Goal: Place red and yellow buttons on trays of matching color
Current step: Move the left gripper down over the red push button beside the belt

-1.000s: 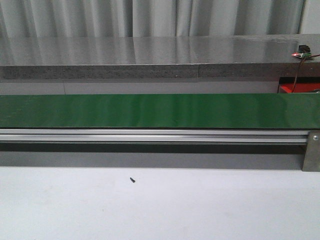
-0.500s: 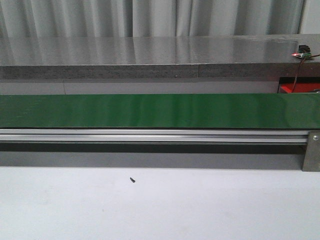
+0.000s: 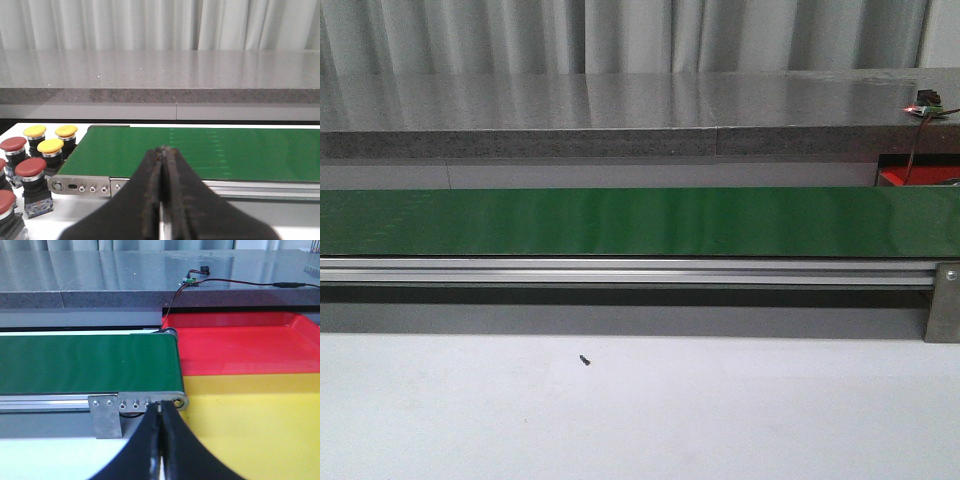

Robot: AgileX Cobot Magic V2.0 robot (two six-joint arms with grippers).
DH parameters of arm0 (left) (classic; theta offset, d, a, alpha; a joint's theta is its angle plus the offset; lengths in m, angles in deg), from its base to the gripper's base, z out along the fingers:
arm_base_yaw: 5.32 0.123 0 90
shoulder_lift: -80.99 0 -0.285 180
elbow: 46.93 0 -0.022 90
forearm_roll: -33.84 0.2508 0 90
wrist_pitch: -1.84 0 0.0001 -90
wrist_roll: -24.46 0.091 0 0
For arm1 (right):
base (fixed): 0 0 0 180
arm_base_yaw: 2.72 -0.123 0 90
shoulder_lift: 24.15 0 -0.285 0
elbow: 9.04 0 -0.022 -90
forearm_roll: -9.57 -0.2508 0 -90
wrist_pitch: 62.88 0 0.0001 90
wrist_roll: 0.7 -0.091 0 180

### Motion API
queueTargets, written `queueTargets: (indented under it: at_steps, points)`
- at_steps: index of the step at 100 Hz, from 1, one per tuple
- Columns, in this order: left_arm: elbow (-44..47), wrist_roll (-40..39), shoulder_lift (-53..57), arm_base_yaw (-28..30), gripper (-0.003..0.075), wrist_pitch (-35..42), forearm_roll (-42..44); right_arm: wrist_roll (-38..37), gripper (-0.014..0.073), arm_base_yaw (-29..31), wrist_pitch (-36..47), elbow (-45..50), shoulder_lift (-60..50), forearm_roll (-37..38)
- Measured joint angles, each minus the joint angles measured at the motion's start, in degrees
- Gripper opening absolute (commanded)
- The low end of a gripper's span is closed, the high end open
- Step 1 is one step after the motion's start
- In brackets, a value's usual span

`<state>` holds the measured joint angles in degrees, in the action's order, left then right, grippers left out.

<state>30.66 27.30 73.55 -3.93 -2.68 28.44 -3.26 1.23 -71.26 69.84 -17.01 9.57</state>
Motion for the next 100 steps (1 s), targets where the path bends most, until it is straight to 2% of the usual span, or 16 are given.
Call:
queueTargets:
  at_steps: [15, 34, 60, 81, 90, 100]
  points:
    - [-0.27, 0.00, 0.00, 0.11, -0.0020, -0.27, 0.00, 0.00, -0.0123, 0.00, 0.00, 0.00, 0.00, 0.00]
    - [-6.60, 0.00, -2.30, 3.57, -0.0020, -5.97, -1.40, 0.00, -0.0123, 0.00, 0.00, 0.00, 0.00, 0.00]
    - [-18.45, -0.10, -13.73, 10.66, -0.0020, -17.90, -4.93, 0.00, -0.0123, 0.00, 0.00, 0.00, 0.00, 0.00]
    - [-25.19, -0.10, -26.14, 15.57, -0.0012, -23.45, -5.18, 0.00, -0.0123, 0.00, 0.00, 0.00, 0.00, 0.00]
    - [-27.47, -0.10, -31.90, 16.85, 0.0067, -25.43, -5.83, 0.00, -0.0123, 0.00, 0.00, 0.00, 0.00, 0.00]
    - [-30.00, -0.10, -37.90, 17.39, 0.0231, -26.94, -6.57, 0.00, -0.0123, 0.00, 0.00, 0.00, 0.00, 0.00]
